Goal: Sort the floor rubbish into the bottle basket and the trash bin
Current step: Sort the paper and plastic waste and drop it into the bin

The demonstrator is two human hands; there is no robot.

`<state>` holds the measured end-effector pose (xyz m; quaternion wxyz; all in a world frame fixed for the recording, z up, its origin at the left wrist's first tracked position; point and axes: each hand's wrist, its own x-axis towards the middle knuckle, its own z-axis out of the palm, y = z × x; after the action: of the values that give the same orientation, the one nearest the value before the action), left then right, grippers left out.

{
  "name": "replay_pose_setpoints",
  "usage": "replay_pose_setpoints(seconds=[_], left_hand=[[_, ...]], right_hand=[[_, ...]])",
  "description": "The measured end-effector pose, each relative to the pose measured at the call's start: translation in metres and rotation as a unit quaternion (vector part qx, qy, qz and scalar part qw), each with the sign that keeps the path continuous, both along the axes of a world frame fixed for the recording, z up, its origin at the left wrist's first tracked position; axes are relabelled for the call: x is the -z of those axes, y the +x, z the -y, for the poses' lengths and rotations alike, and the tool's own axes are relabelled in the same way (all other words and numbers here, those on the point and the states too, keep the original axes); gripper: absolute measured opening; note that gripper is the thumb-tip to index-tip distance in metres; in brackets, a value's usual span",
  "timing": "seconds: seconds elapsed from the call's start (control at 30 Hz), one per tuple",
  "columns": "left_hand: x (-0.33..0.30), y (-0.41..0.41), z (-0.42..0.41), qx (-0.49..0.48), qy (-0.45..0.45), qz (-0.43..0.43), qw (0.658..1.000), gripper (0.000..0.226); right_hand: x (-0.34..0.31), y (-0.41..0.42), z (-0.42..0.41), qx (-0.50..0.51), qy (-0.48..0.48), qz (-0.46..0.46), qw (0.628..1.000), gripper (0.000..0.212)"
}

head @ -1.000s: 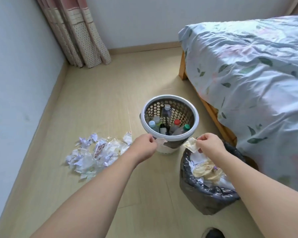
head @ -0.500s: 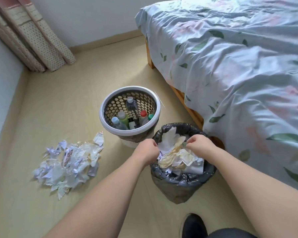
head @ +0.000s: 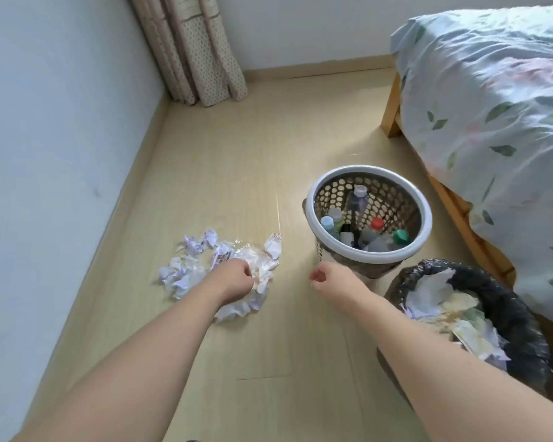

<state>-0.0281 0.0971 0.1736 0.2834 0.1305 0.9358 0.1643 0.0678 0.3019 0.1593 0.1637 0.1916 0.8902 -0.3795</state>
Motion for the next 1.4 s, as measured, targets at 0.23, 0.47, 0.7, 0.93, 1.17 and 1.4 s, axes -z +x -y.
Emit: replay_pose_setpoints(seconds=[0.23, 0.47, 0.7, 0.93, 1.17, 1.4], left_hand=[[0.080, -0.087, 0.050, -0.018, -0.003, -0.014, 1.000, 0.021], [0.170, -0.200, 0.059, -0.062, -0.059, -0.109, 0.990, 0.020], [0.244, -0.280, 0.059, -0.130, -0.144, -0.111, 0.975, 0.042], [0.286, -0.288, 0.057, -0.027, -0.238, -0.225, 0.945, 0.045], [0.258, -0.285, 0.062, -0.202, 0.034, -0.092, 0.974, 0.016], [0.159, -0.243, 0.080, -0.275, 0.198, -0.048, 0.939, 0.010]], right_hand=[[0.088, -0.097, 0.052, 0.013, -0.014, 0.047, 0.999, 0.033], [0.192, -0.210, 0.051, 0.110, 0.041, -0.011, 0.993, 0.039], [0.261, -0.279, 0.054, 0.204, 0.043, 0.093, 0.974, 0.057], [0.294, -0.281, 0.044, 0.214, 0.031, 0.049, 0.975, 0.008], [0.266, -0.270, 0.050, 0.229, 0.060, -0.017, 0.971, 0.031], [0.166, -0.225, 0.069, 0.117, 0.089, -0.073, 0.987, 0.033]])
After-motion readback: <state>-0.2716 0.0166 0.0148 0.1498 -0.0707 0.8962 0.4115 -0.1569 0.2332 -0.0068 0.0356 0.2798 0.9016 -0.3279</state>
